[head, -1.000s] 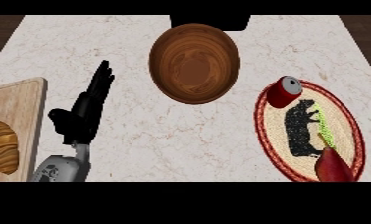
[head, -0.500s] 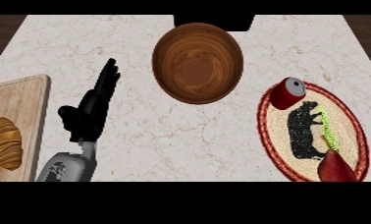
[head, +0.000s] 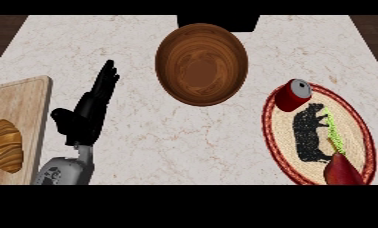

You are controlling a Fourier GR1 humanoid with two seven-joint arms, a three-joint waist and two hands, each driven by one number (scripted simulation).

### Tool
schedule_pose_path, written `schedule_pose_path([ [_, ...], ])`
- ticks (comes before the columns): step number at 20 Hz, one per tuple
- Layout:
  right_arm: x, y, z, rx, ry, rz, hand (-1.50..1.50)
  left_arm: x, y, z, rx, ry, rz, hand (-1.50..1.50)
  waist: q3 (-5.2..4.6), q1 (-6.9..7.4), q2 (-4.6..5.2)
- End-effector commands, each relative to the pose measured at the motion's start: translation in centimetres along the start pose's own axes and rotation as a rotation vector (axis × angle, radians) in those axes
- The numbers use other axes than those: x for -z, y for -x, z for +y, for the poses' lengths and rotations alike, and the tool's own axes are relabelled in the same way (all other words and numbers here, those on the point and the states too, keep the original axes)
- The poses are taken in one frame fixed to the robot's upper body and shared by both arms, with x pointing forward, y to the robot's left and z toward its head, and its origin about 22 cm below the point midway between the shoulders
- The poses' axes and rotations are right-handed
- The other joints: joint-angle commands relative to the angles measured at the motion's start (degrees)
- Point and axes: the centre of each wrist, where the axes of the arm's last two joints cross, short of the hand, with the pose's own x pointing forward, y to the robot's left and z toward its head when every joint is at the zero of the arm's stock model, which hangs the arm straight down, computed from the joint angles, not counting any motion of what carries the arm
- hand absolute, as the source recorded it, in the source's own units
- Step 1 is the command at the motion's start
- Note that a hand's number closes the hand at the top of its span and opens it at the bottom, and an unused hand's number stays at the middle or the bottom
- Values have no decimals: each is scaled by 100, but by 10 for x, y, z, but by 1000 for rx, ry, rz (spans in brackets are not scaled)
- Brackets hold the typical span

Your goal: Pick the pear from the placemat and place it in the bowl

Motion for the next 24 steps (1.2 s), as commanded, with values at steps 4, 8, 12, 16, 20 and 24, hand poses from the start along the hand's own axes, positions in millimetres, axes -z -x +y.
schedule_pose_path([
  [4,-4,20,-7,103,-11,-57,-150,0,-23,-3,10,-10,0,0,2,-10,-8],
  [8,-13,16,19,145,3,-88,-150,-5,-7,-3,-1,5,4,0,0,-12,-8],
  [12,-11,5,25,198,4,-76,-150,10,-11,-7,-11,-7,0,0,-1,-21,-4],
  [16,-2,6,11,197,-30,-35,-150,-4,0,4,11,-8,-15,0,-2,-3,-2],
  [20,8,29,23,243,-42,-36,-150,12,3,-6,-3,17,2,0,-1,-11,2],
  [24,12,58,34,249,-25,-23,-150,6,-17,0,7,1,-11,0,1,8,-1],
])
